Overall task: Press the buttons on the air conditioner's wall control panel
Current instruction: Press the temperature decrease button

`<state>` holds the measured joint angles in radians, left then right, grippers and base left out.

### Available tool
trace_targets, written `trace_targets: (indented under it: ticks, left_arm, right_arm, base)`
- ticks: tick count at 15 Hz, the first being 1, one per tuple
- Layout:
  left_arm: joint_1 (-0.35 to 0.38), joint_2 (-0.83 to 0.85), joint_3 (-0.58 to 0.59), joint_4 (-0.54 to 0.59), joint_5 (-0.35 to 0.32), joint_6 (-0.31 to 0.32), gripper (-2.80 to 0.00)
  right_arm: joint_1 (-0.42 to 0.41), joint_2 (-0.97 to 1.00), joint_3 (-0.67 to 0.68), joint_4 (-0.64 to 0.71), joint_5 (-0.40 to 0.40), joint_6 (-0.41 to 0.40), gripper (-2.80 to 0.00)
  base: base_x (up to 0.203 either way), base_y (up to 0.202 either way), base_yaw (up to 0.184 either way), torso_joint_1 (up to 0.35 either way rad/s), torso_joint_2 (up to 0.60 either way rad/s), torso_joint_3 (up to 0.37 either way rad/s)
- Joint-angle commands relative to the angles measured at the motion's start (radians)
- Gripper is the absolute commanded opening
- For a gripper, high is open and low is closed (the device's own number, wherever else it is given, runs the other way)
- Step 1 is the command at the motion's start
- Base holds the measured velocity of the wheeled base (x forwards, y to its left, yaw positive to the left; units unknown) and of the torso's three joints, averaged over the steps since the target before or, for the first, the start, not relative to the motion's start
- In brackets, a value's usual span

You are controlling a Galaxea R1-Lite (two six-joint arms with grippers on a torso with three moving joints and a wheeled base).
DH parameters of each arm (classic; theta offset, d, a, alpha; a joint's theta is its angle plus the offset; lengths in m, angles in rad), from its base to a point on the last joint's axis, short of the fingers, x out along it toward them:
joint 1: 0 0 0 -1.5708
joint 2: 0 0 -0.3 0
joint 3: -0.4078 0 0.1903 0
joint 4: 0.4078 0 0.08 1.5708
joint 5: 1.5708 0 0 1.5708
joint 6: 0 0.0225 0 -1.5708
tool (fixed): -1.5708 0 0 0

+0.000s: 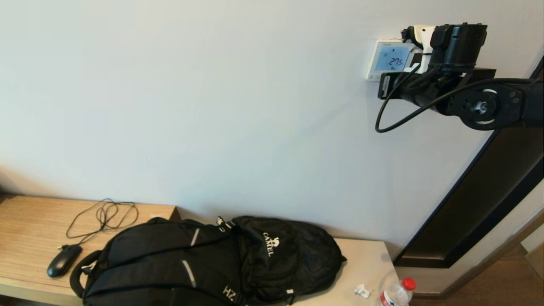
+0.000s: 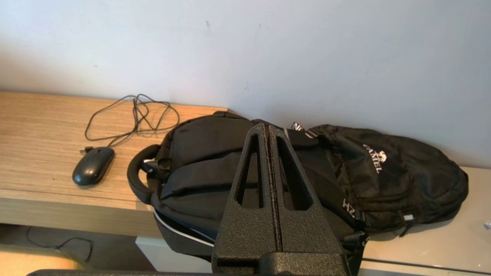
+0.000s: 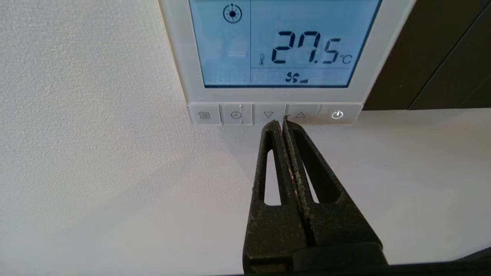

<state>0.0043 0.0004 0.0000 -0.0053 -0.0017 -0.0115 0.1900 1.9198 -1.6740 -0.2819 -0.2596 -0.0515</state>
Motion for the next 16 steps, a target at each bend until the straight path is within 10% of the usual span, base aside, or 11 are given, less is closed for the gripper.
trace_targets:
  ticks: [1,16]
  left_arm:
    - [0.0,0.0,0.0,-0.001,0.0,-0.001,-2.8]
    - [0.0,0.0,0.0,-0.001,0.0,-0.001,-2.8]
  right_arm:
    - [0.003,0.013,-0.018,-0.001,-0.001,-0.001,-2.8]
    - [0.003,-0.019,0.024,-0.005,0.0,-0.001,-2.8]
  base:
    - [0.0,0.0,0.0,0.0,0.0,0.0]
    - [0.0,0.0,0.0,0.0,0.0,0.0]
